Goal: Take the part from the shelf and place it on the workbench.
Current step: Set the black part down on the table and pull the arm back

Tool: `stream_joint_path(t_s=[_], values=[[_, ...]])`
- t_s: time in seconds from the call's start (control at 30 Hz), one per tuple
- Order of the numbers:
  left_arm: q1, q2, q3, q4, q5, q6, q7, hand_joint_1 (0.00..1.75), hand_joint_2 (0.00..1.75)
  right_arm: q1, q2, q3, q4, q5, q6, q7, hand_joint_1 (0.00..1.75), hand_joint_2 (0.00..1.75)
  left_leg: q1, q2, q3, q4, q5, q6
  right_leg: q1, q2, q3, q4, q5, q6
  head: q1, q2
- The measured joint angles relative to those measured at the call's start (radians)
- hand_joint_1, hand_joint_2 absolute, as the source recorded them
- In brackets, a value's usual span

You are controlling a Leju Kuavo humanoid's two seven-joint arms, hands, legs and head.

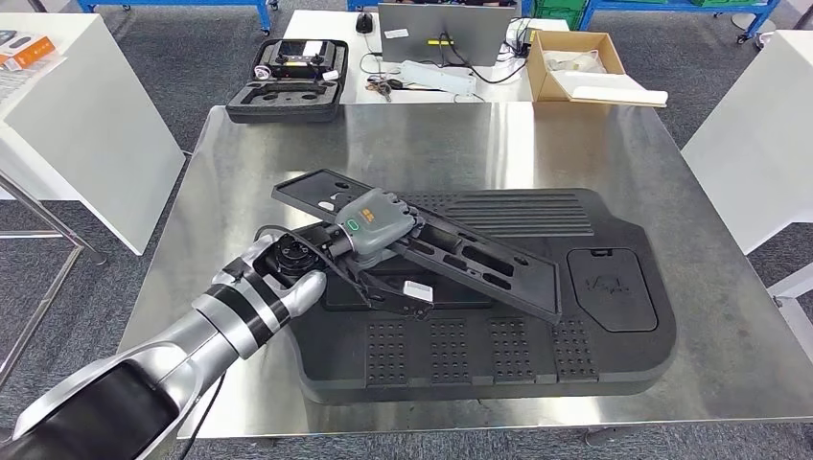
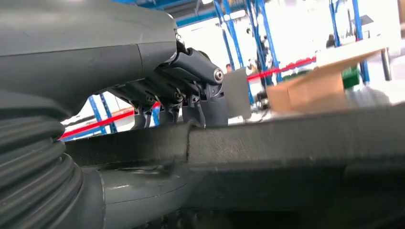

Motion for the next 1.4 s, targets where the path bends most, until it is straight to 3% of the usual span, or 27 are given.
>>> stream_joint_path(t_s=[0.37,0.5,1.4], values=[[-0.028,-0.002,-0.040,0.019,0.026,-0.039,-0.008,1.75,1.75,0.000,-0.001,-0.010,0.000,0.002,0.000,-0.004,0.00,0.00,0.000,0.000,0.000,0.000,0.000,0.000,0.000,0.000,0.000,0.000,0.000,0.000,0.000,0.000],[-0.037,-0.002,-0.050,0.024,0.032,-0.047,-0.010,0.00,1.75,0.000,-0.001,-0.014,0.000,0.003,-0.001,-0.007,0.00,0.00,0.000,0.000,0.000,0.000,0.000,0.000,0.000,0.000,0.000,0.000,0.000,0.000,0.000,0.000],[-0.040,0.000,-0.077,0.026,0.059,-0.072,-0.019,0.00,1.75,0.000,-0.010,-0.032,0.000,0.003,-0.004,-0.010,0.00,0.00,0.000,0.000,0.000,0.000,0.000,0.000,0.000,0.000,0.001,0.000,0.000,0.000,0.000,0.000]])
